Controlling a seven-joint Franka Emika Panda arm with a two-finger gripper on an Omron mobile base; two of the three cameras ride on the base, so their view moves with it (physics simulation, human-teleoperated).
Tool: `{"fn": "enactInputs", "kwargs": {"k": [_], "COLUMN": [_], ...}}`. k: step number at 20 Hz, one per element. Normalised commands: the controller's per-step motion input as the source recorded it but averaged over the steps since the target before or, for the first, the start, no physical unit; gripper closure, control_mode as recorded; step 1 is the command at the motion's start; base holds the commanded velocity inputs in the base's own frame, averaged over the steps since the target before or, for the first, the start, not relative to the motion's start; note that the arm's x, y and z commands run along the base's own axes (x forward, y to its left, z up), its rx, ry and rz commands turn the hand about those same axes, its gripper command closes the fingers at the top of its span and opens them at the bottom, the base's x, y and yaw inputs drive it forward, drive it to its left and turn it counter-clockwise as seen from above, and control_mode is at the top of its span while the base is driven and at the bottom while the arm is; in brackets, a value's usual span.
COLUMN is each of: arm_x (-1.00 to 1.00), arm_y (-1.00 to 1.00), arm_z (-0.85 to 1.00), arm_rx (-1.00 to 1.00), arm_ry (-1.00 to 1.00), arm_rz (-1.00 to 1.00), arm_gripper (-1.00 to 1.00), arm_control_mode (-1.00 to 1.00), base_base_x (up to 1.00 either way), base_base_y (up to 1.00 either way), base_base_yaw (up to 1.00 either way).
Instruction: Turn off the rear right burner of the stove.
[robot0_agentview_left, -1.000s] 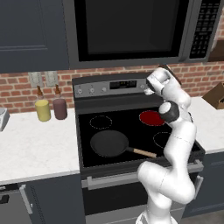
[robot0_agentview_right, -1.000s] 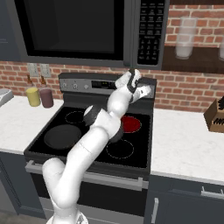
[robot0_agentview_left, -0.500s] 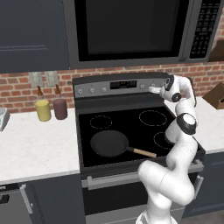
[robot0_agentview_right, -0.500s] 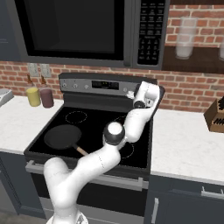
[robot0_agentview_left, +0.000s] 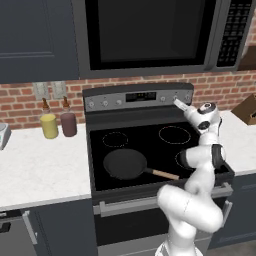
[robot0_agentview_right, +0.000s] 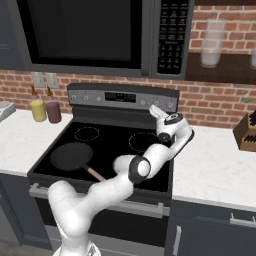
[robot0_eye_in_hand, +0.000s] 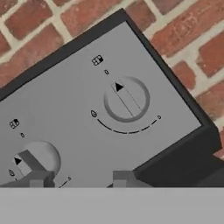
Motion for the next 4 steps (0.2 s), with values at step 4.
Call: {"fn": "enactInputs", "kwargs": {"k": [4], "arm_x": [0.00], "arm_y": [0.00], "arm_z": [0.00], "arm_rx": [0.00], "arm_ry": [0.00], "arm_rz": [0.00], "arm_gripper": [1.00], "arm_control_mode": [-1.00], "base_base_x": [0.00], "base_base_y": [0.00], "base_base_yaw": [0.00]}}
